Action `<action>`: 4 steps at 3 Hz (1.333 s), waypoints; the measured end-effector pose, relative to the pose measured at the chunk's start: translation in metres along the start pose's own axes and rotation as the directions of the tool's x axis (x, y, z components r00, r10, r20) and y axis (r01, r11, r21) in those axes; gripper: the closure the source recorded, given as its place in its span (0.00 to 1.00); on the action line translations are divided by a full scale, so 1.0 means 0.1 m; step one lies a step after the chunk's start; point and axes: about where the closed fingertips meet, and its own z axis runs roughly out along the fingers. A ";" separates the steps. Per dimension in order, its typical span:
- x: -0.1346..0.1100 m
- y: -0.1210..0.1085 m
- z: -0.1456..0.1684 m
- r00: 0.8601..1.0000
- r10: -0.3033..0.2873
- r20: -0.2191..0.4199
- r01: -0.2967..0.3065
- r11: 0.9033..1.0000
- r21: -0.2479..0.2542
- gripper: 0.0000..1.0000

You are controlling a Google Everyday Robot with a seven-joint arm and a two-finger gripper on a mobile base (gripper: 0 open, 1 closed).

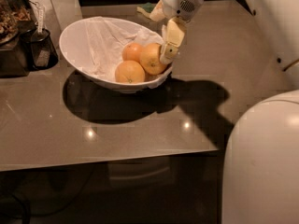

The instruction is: Pick orange from white bowl

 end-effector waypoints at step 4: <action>-0.02 -0.08 0.08 1.000 0.000 0.010 0.000 1.000 0.005 0.06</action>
Offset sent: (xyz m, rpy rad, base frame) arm 0.0002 0.0006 -0.0003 0.0004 0.0004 0.0007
